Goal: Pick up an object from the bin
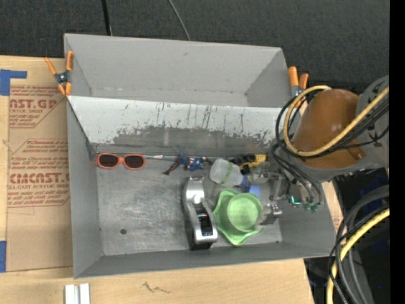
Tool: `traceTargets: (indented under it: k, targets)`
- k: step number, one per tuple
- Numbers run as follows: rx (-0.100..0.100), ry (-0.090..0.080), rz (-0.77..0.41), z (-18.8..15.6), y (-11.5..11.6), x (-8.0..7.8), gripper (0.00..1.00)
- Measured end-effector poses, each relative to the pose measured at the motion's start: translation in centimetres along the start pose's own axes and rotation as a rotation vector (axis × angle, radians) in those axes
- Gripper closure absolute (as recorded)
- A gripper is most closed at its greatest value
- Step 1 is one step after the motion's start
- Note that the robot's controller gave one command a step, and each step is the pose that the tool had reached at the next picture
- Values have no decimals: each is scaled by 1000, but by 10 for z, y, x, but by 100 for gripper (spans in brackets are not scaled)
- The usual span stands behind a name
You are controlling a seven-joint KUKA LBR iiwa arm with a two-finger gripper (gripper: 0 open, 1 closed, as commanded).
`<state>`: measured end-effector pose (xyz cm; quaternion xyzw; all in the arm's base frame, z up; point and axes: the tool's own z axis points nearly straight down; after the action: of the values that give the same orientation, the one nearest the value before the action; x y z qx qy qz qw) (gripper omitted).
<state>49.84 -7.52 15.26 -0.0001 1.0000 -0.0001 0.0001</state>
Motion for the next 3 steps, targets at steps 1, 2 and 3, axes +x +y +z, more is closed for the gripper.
traceTargets:
  k: [1,2,3]
  targets:
    - [7,15,29,37,19,-31,0]
    - [-1,11,28,31,19,-24,100]
    - [-1,11,28,31,19,-24,100]
